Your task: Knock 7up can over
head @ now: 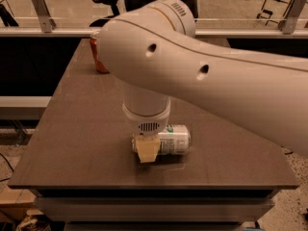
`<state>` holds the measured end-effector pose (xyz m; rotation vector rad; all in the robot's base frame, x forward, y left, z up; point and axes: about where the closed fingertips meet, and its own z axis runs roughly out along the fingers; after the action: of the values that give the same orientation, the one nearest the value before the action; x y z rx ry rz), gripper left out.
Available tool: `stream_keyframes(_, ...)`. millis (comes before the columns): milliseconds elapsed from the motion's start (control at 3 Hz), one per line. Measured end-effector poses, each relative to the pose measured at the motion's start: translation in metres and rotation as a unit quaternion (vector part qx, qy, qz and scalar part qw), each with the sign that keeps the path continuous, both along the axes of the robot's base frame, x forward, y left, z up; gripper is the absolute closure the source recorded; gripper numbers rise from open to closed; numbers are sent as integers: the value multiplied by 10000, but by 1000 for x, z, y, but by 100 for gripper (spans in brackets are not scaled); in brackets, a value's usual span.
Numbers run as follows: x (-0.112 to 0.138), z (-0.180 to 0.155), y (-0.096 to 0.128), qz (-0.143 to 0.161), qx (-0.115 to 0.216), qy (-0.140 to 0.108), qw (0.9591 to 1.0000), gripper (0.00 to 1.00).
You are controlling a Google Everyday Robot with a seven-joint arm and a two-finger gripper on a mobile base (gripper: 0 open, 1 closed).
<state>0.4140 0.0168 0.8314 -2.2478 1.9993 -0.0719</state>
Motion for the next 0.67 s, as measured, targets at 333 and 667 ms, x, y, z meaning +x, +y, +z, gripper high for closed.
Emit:
stream_keyframes(333,0,0,0,6,1,-7,10000,35)
stream_keyframes(667,-1,1,1,11,1,-14,10000,11)
